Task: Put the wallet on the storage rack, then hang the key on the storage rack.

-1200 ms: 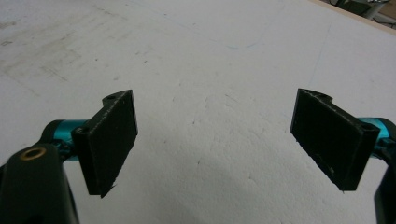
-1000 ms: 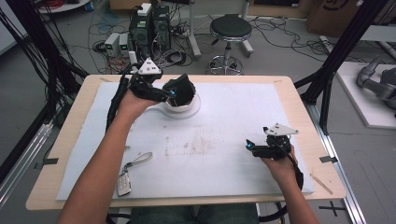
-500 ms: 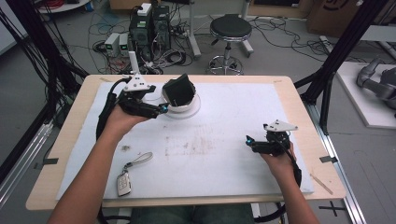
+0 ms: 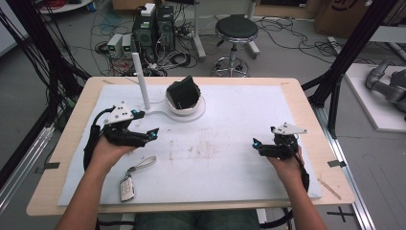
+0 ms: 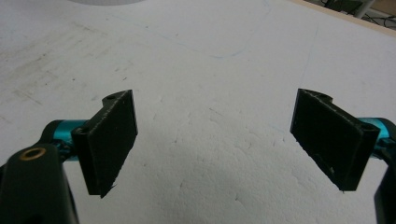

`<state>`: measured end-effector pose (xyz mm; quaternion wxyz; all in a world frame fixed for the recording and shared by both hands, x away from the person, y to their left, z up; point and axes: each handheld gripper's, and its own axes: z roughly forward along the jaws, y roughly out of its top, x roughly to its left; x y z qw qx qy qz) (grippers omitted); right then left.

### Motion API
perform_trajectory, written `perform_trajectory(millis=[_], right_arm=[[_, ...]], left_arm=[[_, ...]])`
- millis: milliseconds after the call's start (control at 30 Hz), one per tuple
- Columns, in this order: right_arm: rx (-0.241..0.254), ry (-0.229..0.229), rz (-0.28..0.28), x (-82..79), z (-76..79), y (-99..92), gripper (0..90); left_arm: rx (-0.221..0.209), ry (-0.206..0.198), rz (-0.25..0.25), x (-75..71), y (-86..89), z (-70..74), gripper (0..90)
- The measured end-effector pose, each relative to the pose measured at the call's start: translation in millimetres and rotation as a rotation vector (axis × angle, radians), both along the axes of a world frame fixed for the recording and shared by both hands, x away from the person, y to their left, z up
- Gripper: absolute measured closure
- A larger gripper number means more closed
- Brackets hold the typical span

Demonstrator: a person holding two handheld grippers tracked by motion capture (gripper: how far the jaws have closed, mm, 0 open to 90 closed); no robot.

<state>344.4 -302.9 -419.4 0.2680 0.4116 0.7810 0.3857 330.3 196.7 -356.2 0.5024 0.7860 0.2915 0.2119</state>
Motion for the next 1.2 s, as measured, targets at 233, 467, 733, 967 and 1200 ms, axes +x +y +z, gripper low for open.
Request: perform_trajectory(millis=[233,467,733,967,1200], right_arm=[[-0.003,0.003,0.007,0.7,-0.5,1.1,14.7],[0.002,0.001,0.008,1.2,-0.2,-0.2,14.7],[-0.004,-0.004,0.022,3.6,-0.8,5.2,14.7],[-0.004,0.001,0.032,6.8,-1.1,8.7,14.7],[0.0,0.0,0.035,8.3,-1.5,10.6,14.7]], left_arm=[[0.016,0.05,0.005,-12.8,7.7,-26.7,20.0],[-0.019,0.045,0.003,-23.0,11.8,-25.3,19.7],[-0.008,0.062,0.003,-34.7,13.5,-32.2,19.7],[0.022,0.11,0.003,-41.4,16.2,-45.8,19.7],[0.063,0.168,-0.003,-51.5,29.6,-59.2,20.0]])
